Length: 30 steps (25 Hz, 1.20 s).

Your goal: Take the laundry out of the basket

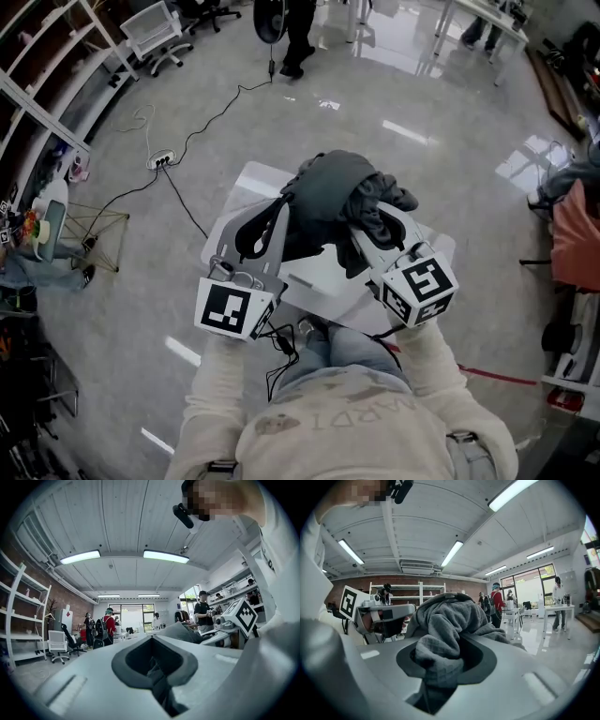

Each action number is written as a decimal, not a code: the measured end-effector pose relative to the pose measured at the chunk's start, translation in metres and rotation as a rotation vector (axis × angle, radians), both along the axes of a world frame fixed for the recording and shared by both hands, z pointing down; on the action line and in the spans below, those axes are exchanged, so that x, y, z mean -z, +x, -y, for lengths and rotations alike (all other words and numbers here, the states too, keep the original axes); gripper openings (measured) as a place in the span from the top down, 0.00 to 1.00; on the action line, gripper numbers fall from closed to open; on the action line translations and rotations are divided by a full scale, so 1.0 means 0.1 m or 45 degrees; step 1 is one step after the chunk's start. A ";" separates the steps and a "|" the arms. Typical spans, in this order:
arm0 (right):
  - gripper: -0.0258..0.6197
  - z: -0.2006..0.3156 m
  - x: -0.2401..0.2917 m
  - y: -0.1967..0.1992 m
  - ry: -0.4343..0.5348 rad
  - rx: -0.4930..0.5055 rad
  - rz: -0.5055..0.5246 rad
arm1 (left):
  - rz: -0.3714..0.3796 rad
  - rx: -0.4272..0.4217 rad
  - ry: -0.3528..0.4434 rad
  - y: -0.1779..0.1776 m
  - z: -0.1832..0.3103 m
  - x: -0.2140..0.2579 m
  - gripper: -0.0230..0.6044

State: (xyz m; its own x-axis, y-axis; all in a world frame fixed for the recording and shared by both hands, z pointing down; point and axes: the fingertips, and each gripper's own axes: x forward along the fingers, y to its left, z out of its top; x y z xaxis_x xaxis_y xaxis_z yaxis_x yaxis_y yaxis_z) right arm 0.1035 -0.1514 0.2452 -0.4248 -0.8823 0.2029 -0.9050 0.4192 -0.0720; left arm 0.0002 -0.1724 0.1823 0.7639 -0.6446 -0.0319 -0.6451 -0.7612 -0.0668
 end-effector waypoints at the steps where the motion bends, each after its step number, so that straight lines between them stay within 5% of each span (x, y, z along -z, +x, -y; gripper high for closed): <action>1: 0.75 -0.03 0.06 -0.02 0.017 -0.009 0.005 | -0.001 -0.005 0.007 -0.03 -0.04 0.03 0.96; 14: 0.75 -0.33 0.52 -0.18 0.159 -0.013 0.042 | -0.034 0.039 0.042 -0.28 -0.40 0.25 0.96; 30: 0.75 -0.80 0.80 0.07 0.263 -0.025 0.061 | -0.071 0.101 0.089 -0.11 -0.87 0.43 0.96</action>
